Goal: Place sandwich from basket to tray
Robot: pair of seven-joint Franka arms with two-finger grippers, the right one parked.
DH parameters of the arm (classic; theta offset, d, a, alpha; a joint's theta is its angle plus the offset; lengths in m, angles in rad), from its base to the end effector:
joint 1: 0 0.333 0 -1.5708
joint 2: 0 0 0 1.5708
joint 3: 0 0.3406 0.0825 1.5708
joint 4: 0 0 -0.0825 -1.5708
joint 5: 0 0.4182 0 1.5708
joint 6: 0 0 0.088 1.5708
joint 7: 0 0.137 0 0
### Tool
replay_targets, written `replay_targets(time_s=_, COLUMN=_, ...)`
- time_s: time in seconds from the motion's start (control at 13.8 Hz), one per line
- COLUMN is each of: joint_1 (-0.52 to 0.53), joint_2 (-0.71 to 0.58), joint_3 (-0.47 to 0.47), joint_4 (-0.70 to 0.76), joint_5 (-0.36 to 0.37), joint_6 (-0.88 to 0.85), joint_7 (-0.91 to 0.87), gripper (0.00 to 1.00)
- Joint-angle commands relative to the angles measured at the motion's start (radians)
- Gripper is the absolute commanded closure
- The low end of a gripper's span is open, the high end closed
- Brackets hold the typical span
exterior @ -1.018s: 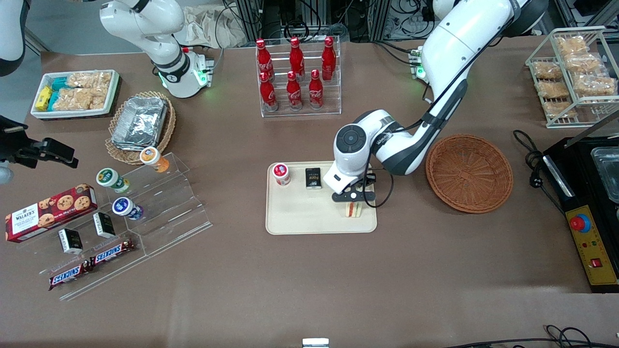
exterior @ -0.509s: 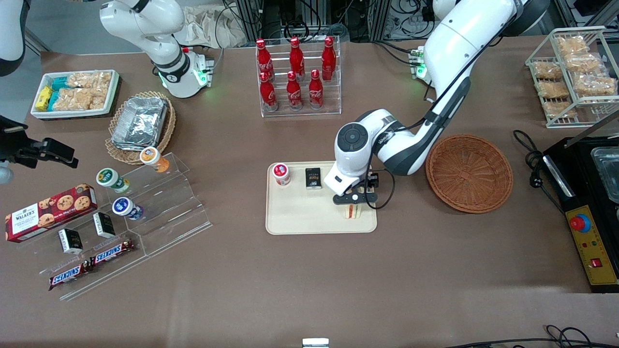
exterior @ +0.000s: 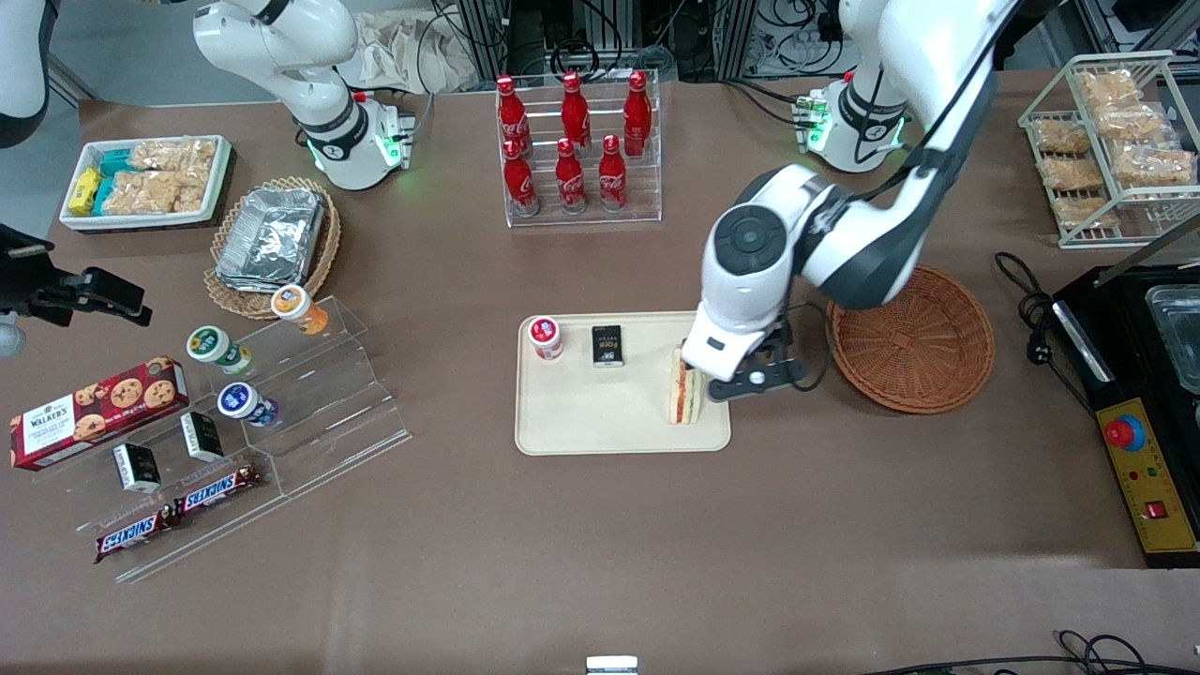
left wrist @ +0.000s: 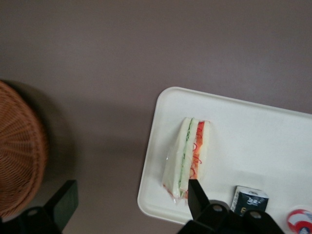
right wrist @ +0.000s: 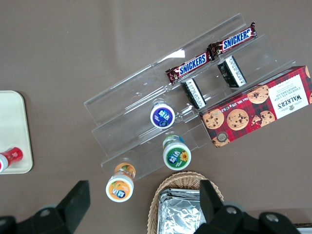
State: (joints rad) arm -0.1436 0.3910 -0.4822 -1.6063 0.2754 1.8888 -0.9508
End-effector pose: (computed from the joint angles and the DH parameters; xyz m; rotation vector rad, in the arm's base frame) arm 0.5965 -0.3547 0.3986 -3.0178 -0.3886 -0.0225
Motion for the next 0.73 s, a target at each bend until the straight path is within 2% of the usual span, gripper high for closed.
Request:
replay_targets(time_s=0.0, joint_1=0.057, joint_2=-0.059, joint_3=-0.006, joint_4=0.107, joint_5=-0.048, joint_6=-0.167, joint_7=0.003, gripper=0.0)
replay_targets(time_s=0.15, joint_1=0.104, joint_2=-0.125, joint_3=0.0, joint_4=0.17, joint_5=-0.102, joint_6=-0.262, joint_7=0.004, gripper=0.0)
replay_targets(time_s=0.22, joint_1=0.102, joint_2=-0.165, joint_3=0.049, joint_4=0.178, joint_5=-0.143, joint_6=-0.289, joint_7=0.007, gripper=0.0)
replay_targets(time_s=0.29, joint_1=0.088, joint_2=-0.22, joint_3=0.142, joint_4=0.175, joint_5=-0.197, joint_6=-0.304, joint_7=0.048, gripper=0.0)
replay_targets(time_s=0.44, joint_1=0.059, joint_2=-0.328, joint_3=0.305, joint_4=0.132, joint_5=-0.292, joint_6=-0.342, joint_7=0.276, gripper=0.0)
replay_targets(time_s=0.65, joint_1=0.041, joint_2=-0.432, joint_3=0.488, joint_4=0.066, joint_5=-0.318, joint_6=-0.372, joint_7=0.617, gripper=0.0)
